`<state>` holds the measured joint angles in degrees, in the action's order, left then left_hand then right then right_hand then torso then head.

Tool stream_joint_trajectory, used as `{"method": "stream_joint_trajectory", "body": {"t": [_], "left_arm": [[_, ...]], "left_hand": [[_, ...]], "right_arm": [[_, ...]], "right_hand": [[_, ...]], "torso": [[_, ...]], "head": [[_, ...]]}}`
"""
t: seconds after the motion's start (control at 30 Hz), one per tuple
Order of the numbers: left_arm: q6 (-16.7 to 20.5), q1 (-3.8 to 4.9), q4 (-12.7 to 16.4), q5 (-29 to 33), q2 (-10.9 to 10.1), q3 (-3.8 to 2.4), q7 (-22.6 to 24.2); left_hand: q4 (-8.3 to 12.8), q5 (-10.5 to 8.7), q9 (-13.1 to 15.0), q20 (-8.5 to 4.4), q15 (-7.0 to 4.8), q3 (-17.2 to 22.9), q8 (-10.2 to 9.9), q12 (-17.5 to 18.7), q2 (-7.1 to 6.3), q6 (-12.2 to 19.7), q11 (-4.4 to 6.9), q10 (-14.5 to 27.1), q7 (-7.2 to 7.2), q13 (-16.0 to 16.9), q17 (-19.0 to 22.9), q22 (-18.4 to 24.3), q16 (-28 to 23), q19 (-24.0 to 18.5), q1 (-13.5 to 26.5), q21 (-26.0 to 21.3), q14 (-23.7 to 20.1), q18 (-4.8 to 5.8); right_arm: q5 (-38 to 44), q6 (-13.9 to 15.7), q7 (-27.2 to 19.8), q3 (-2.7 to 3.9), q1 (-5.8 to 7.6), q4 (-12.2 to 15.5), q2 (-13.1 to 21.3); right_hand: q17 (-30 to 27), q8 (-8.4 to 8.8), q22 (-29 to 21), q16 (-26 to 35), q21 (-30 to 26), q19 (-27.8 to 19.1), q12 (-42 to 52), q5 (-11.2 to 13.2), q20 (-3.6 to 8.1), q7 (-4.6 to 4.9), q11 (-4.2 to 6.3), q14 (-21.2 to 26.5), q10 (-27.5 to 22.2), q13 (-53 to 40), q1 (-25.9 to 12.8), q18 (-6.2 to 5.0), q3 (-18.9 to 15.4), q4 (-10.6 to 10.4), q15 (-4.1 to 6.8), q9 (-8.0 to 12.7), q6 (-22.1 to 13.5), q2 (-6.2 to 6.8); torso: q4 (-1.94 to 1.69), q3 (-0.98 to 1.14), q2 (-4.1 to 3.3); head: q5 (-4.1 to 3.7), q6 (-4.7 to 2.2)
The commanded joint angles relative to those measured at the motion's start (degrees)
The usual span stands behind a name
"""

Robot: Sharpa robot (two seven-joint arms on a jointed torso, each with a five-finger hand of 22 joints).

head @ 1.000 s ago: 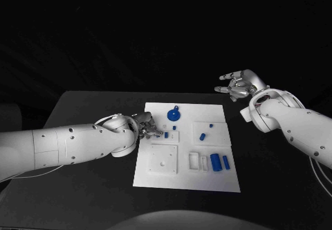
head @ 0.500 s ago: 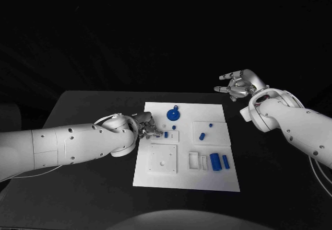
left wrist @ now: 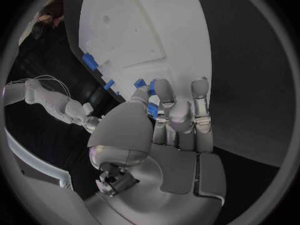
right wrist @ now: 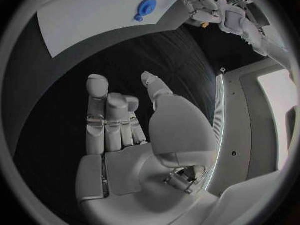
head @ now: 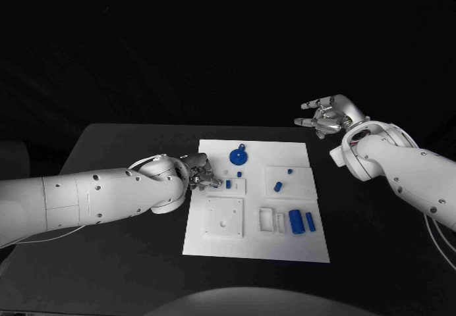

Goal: Assemble the parts on the task board

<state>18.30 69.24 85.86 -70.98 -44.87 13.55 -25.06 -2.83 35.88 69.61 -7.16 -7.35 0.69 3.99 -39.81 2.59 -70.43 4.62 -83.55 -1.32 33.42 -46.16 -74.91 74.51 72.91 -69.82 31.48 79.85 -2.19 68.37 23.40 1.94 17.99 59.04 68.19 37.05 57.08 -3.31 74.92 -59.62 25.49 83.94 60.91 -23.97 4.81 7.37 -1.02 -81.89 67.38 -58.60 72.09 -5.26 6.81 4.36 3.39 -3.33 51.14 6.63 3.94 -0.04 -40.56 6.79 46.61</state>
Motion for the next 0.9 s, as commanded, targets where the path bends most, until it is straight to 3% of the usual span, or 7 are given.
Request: {"method": "stream_joint_trajectory", "body": {"t": [0.03,0.37,0.9], "left_arm": [[-0.34,-0.09,0.04,-0.22,0.06,0.05,0.26],[0.56,-0.09,0.0,-0.16,0.14,0.04,0.69],[-3.78,-0.09,-0.11,-0.39,0.6,0.04,-0.94]], "left_hand": [[5.3,0.2,-0.08,0.09,0.05,5.64,0.37,0.16,0.13,-0.41,0.22,-1.22,-0.46,0.09,-0.08,-0.98,-0.28,0.28,-0.85,0.07,0.22,-1.14],[5.26,0.49,-0.07,0.08,0.02,5.66,0.42,0.21,0.0,-0.51,0.26,-1.37,-0.5,0.07,-0.19,-0.98,-0.28,0.42,-0.91,0.12,0.38,-1.2],[5.25,0.36,-0.16,0.15,0.08,5.8,0.33,0.34,-0.01,-0.39,0.2,-1.26,-0.43,0.08,-0.14,-0.99,-0.43,0.27,-1.02,0.02,0.25,-1.19]], "right_arm": [[0.39,-0.72,-0.22,0.03,-0.05,0.02,-0.07],[0.39,-0.77,-0.21,0.03,-0.08,0.0,-0.05],[0.39,-0.88,-0.22,0.03,-0.16,-0.07,-0.05]], "right_hand": [[0.07,-0.06,2.68,0.07,0.09,2.03,-0.04,-0.37,-0.27,-0.15,0.22,-0.03,0.03,-0.06,-0.56,-0.87,-0.09,0.19,0.0,-0.08,0.27,-0.07],[0.07,-0.06,2.68,0.07,0.09,2.03,-0.04,-0.37,-0.27,-0.15,0.22,-0.03,0.03,-0.06,-0.56,-0.87,-0.09,0.19,0.0,-0.08,0.27,-0.07],[0.07,-0.06,2.68,0.07,0.09,2.03,-0.04,-0.37,-0.27,-0.15,0.22,-0.03,0.03,-0.06,-0.56,-0.87,-0.09,0.19,0.0,-0.08,0.27,-0.07]], "torso": [[0.03,0.0,0.0],[0.04,0.04,-0.01],[0.03,0.06,0.0]], "head": [[0.0,-0.11],[-0.02,-0.17],[-0.1,0.05]]}}
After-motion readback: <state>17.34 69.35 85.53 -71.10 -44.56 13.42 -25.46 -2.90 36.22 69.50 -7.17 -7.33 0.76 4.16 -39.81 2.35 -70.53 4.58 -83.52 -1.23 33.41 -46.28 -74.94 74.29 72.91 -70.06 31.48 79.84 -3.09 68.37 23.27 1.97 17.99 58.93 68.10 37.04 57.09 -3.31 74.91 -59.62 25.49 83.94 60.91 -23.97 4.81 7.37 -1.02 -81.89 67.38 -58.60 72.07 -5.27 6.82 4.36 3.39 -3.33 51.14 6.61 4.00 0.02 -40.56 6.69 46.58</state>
